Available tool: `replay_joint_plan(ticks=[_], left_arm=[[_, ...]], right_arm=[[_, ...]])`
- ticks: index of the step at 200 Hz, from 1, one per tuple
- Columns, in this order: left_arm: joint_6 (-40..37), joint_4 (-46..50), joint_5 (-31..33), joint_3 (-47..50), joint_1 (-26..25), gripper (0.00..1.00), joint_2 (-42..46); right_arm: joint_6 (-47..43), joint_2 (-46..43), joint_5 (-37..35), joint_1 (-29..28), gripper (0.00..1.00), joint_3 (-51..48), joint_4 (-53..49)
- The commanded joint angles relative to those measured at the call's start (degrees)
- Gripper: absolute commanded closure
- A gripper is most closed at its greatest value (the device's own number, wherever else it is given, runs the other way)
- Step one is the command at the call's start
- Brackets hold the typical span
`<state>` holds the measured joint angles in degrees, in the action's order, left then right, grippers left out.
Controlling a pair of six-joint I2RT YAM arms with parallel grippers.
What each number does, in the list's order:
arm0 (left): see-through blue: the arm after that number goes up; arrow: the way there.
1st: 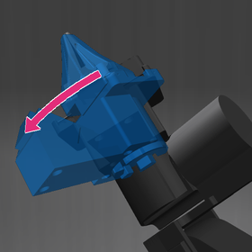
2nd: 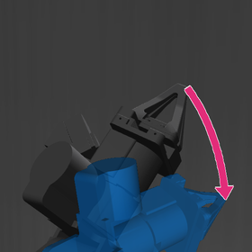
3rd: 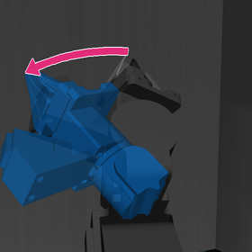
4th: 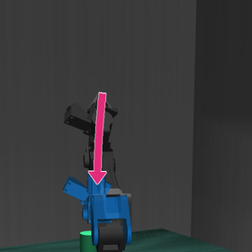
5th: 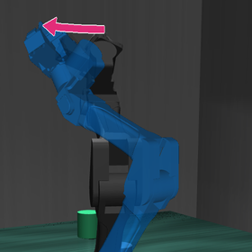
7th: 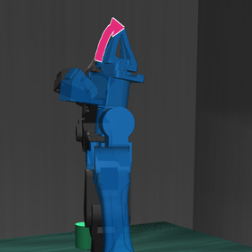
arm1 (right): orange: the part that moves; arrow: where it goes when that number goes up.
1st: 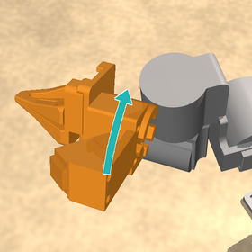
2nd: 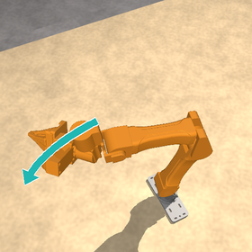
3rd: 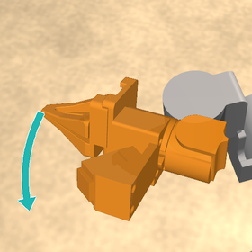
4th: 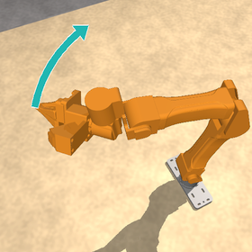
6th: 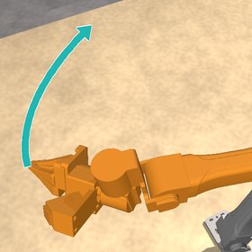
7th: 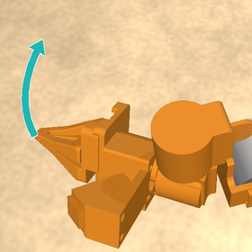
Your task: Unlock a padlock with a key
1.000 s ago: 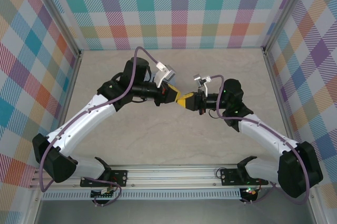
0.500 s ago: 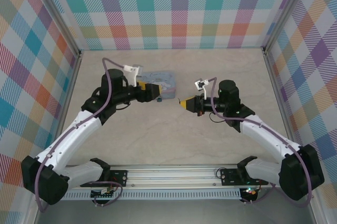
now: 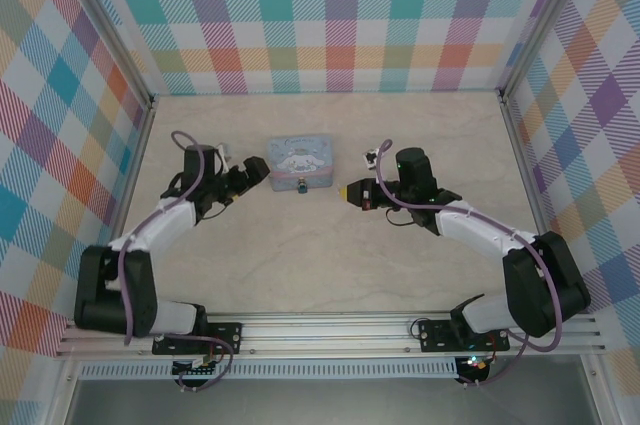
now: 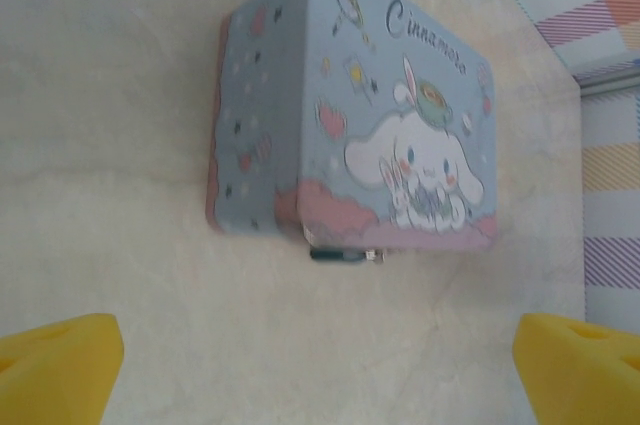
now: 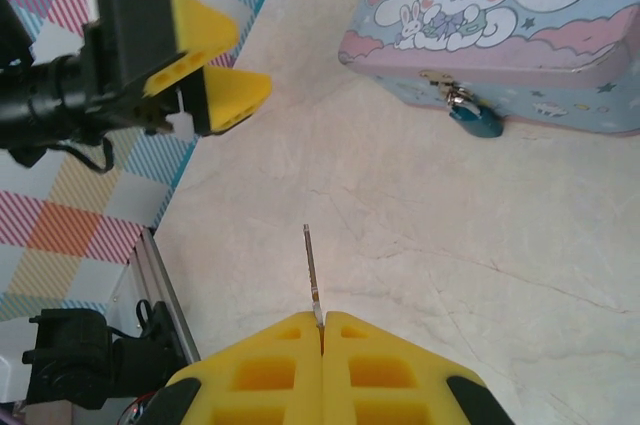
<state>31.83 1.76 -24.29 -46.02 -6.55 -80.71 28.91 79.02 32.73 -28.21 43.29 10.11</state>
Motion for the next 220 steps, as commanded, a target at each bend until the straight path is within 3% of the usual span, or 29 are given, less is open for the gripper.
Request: replay_joint_plan(ticks=[1,71,126,182,220], left_arm=[[-4.3,-1.3,0.6,-6.9,0.5,0.00,-8.5],[-10.8,8.6,7.2,-24.1,-3.0,0.00,-25.4],[-14.4,13.7,9.9,-32.6,-6.7,0.01,-32.6],[-18.5,17.7,8.1,-32.3,-8.6,0.26,-35.3],[-23.9,18.7,3.0,-29.9,-11.0,0.32,-33.8]], right_arm=[[-1.0,-1.0,-2.3,-0.4,0.95,1.5,-1.8],[-3.0,-3.4,-4.4,-0.2,0.94,0.1,-5.5],[-4.2,-4.7,-4.4,0.0,0.95,0.5,-8.4],[-5.2,-7.8,-5.9,0.4,0.94,0.3,-11.8],[-5.7,-9.8,-5.2,1.7,0.94,-0.2,-13.2]])
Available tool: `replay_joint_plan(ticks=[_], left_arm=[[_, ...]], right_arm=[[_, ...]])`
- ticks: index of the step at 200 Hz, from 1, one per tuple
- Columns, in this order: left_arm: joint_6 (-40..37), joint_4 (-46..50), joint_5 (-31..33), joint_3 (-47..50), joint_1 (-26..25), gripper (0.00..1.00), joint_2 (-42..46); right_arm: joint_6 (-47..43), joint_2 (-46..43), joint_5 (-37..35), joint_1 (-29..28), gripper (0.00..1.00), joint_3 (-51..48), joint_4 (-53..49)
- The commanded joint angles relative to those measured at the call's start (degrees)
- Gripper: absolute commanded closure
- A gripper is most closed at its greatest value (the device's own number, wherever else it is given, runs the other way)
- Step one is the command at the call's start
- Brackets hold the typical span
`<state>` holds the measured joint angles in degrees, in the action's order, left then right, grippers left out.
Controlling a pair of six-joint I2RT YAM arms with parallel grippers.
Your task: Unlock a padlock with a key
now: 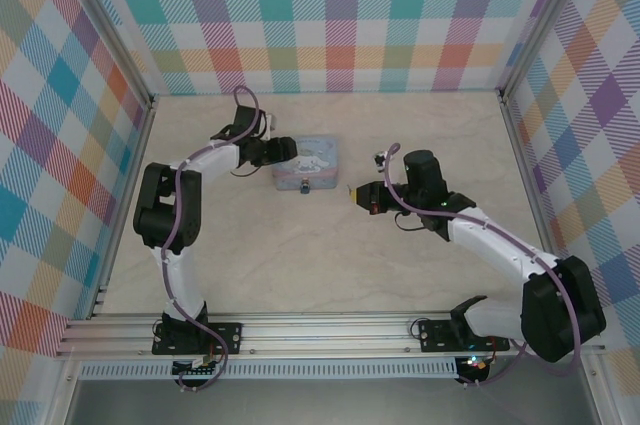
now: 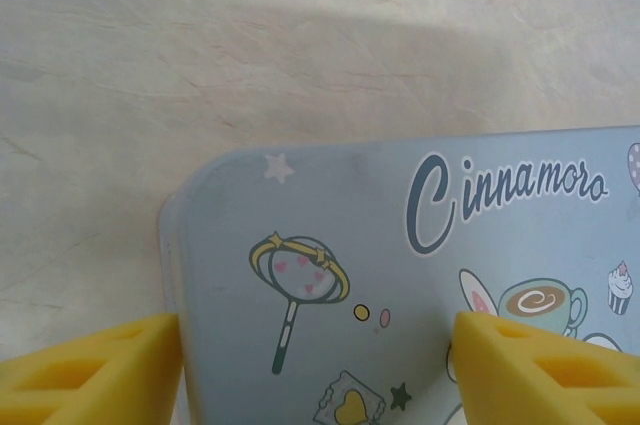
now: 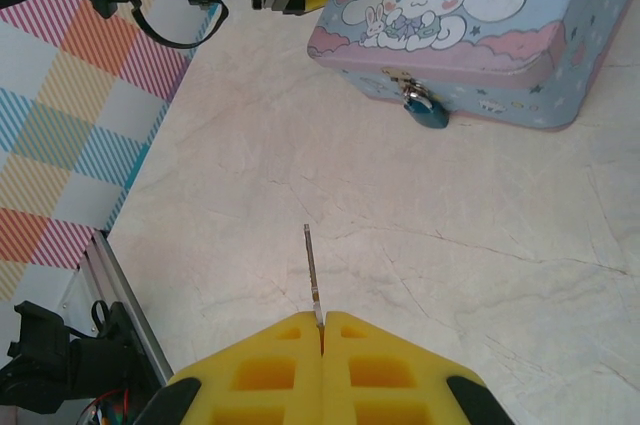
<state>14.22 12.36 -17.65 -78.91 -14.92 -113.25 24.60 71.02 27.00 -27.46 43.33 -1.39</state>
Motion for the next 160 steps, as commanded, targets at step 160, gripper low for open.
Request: replay_joint_plan(ticks=[160], left_arm=[[-8.1,0.5,0.9,12.3,-6.0,0.13,19.7]], right_arm=[[9.0,9.6,8.1,3.0,0.94,-0.5,11.7]])
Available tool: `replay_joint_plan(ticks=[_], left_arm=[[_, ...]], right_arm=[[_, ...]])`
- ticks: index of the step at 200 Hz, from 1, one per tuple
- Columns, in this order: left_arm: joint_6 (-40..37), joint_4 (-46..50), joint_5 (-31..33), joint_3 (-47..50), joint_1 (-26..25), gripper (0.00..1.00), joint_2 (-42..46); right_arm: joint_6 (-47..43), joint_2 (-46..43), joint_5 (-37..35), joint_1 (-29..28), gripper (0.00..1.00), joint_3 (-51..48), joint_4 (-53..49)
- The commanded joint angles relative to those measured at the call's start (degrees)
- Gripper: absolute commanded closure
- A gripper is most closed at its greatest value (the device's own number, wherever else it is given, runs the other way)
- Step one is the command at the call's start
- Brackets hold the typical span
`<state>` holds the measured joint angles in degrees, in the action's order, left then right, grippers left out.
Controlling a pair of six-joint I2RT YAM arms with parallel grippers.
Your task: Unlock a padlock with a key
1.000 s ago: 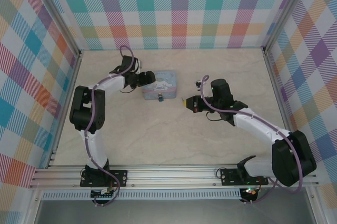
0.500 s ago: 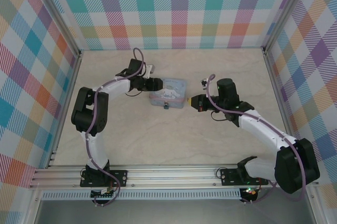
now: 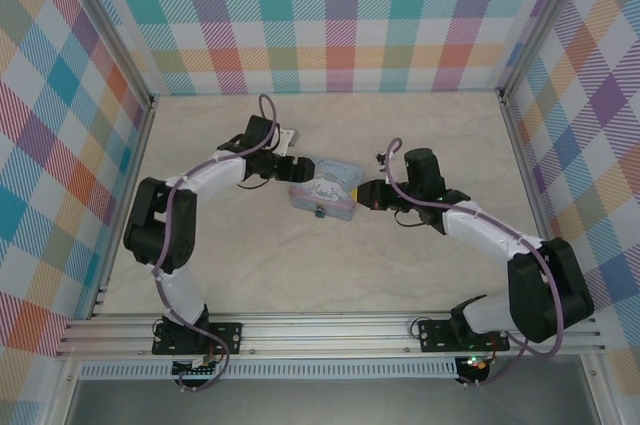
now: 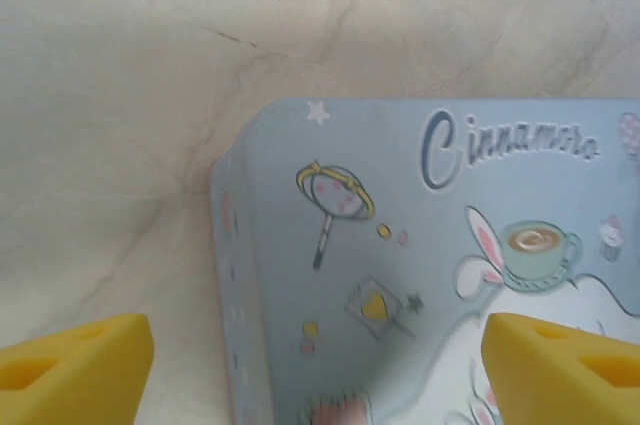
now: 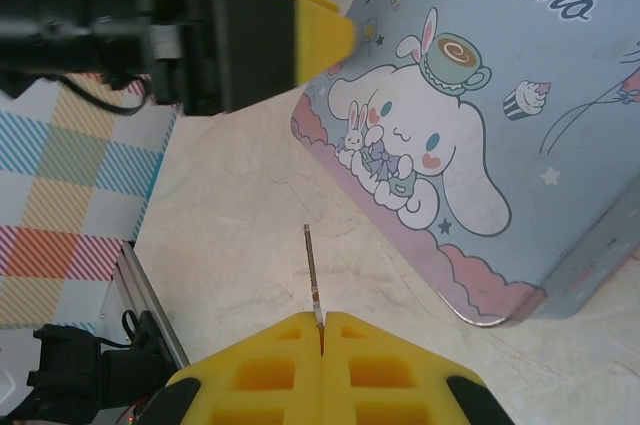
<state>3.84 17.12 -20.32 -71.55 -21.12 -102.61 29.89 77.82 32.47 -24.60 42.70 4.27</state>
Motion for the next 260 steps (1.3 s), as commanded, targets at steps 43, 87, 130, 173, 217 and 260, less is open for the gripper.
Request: replay_joint_plan(ticks=[43,87,130,173,217,260], left_arm=[[9.6,-17.6,-2.1,26.7,-0.2,0.15,26.1],[16.4,-29.6,-5.8,42.3,-2.9,0.16,33.9],[17.8,-38.2,-4.4,45.8,-6.9,0.16,30.2],[17.0,-44.8,-3.1,45.7,-8.8,0.16,22.7],[14.3,-49.5,-1.6,45.1,-10.4,0.16,17.2],[10.6,-52.7,-1.3,45.0,-10.6,0.17,13.3]], right_arm=[[7.8,8.1,5.0,0.2,0.95,1.0,13.3],[9.9,13.6,5.5,0.2,0.95,2.2,18.1],[10.6,17.6,5.4,0.1,0.95,4.8,20.1],[8.8,19.5,3.7,0.1,0.95,5.9,17.4],[8.6,21.4,3.8,0.1,0.95,6.3,16.7],[8.3,21.5,2.1,0.1,0.95,6.0,14.2]])
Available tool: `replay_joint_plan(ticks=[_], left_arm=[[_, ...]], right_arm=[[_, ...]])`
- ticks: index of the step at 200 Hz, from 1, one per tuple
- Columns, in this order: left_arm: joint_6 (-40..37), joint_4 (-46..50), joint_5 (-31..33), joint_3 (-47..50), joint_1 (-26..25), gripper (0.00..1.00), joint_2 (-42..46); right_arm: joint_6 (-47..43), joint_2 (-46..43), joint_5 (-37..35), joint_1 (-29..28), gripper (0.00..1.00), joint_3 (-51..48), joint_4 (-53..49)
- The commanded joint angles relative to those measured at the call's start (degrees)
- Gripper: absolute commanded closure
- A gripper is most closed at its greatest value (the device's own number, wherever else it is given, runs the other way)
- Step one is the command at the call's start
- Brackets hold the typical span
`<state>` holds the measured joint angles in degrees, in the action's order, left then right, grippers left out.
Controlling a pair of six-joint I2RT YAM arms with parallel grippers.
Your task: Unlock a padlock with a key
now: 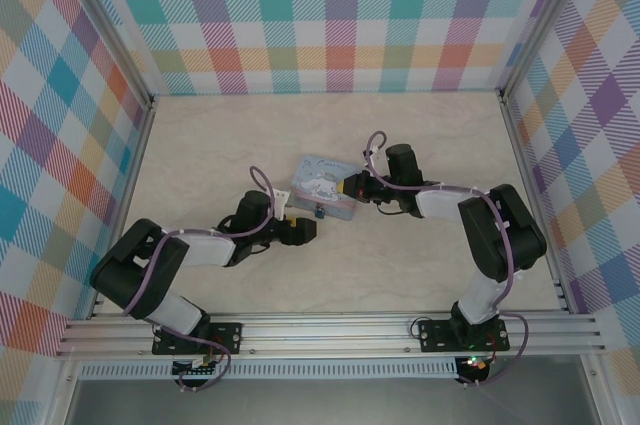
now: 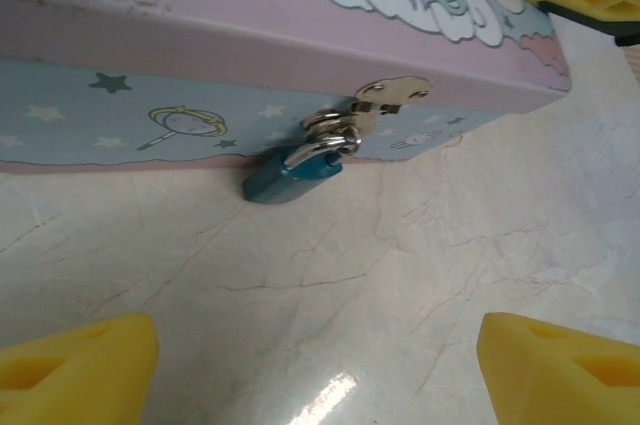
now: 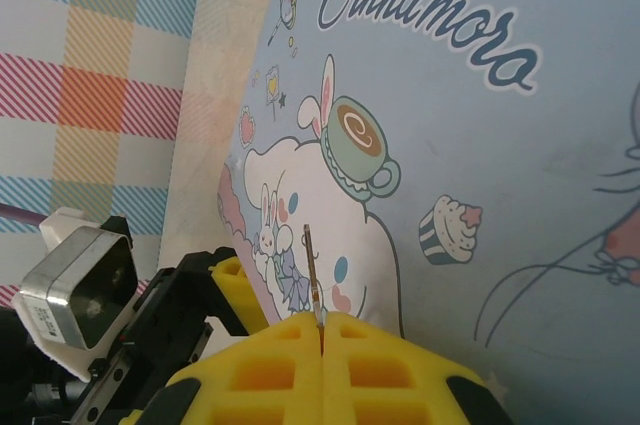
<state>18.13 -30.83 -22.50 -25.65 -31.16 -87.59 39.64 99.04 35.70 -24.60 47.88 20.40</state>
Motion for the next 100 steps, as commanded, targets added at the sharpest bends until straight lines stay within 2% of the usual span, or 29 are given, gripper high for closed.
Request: replay_joint_plan(ticks=[1,100], left_arm=[[-3.7,-4.8,0.9,-1.0,-0.5,0.17,-1.8],[-3.7,-15.9,1.9,-2.3,-1.2,0.22,-10.0]], right_arm=[[-1.4,0.4,-1.1,0.1,0.95,0.8,-1.9],[-1.7,-0.1,-3.1,-0.4,0.96,0.8,-4.5]])
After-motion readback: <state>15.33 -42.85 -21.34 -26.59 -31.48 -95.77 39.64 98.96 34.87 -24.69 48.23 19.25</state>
